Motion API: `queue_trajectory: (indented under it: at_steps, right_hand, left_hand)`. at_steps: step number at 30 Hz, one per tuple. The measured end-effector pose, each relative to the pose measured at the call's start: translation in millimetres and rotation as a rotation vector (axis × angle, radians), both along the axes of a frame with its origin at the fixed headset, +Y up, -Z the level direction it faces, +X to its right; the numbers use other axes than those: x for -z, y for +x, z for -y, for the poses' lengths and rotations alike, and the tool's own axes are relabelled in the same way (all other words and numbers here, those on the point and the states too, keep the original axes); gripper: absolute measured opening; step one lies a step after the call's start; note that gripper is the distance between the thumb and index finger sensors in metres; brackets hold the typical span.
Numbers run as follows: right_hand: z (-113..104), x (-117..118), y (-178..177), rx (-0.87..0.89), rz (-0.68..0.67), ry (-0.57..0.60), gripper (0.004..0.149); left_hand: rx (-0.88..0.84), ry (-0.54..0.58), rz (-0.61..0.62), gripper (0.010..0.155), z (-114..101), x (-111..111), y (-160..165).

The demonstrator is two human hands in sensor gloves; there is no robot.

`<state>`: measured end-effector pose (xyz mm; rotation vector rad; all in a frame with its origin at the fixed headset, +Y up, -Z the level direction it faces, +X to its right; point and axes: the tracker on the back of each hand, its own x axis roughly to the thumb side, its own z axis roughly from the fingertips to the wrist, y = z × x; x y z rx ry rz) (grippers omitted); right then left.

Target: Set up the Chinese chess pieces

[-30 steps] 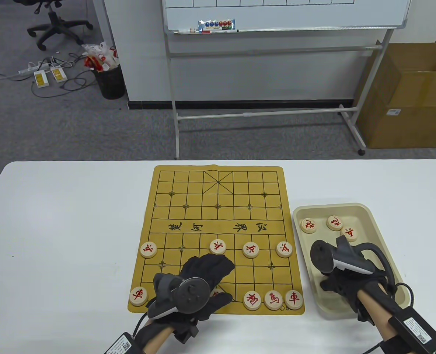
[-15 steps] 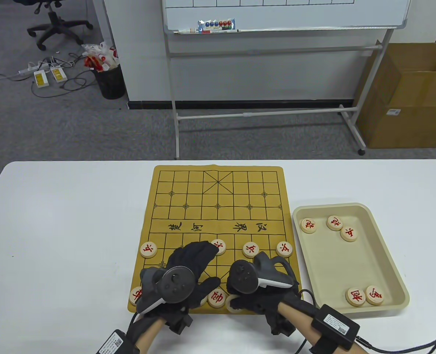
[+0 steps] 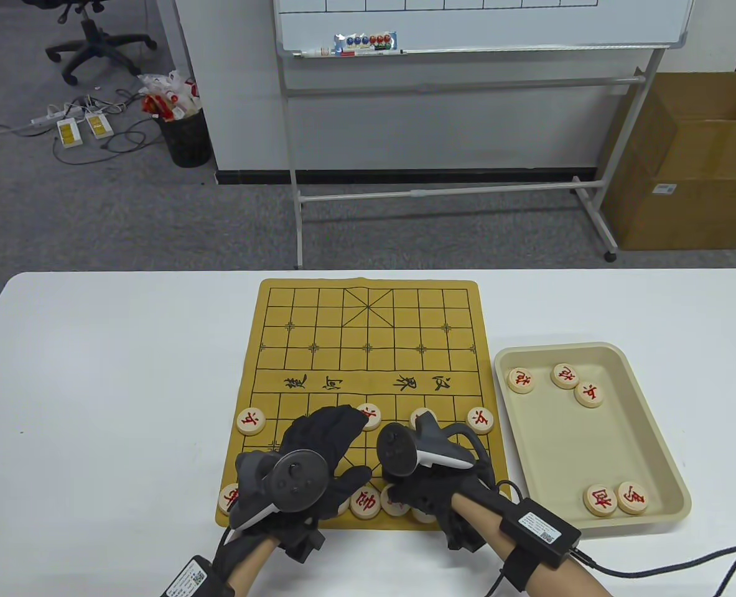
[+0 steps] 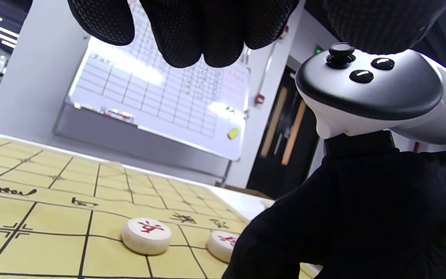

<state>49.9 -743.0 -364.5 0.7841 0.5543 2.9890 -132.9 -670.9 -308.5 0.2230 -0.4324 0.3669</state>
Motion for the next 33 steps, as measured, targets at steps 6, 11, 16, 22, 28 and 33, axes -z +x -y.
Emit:
queue_trajectory:
  at_steps: [6,11,16,22,28,33]
  right_hand:
    - [3.4,-6.1,-8.4,-0.072,-0.038,0.072,0.053]
    - [-24.4,-13.7,0.6,-0.014,-0.018,0.114,0.056]
    - [-76.6,-22.5,37.0,0.037,0.051,0.207,0.058]
    - [-107.2,-16.7,116.6,-0.025,0.236,0.274,0.059]
    - [-66.2,-5.4,195.8,-0.366,0.384,0.123,0.066]
    - [-25.2,-1.5,232.9,-0.504,0.437,-0.115,0.07]
  left_hand:
    - [0.007,0.001,0.001,0.08,-0.3,-1.0,1.4]
    - [0.015,0.001,0.006,0.08,-0.1,-1.4,1.8]
    - [0.022,0.001,0.02,0.08,0.4,-3.0,4.1]
    - [0.037,0.007,0.036,0.08,1.4,-5.7,9.8]
    - [0.044,0.001,0.04,0.08,1.8,-5.6,10.9]
    - [0.048,-0.004,0.043,0.08,2.1,-5.6,11.4]
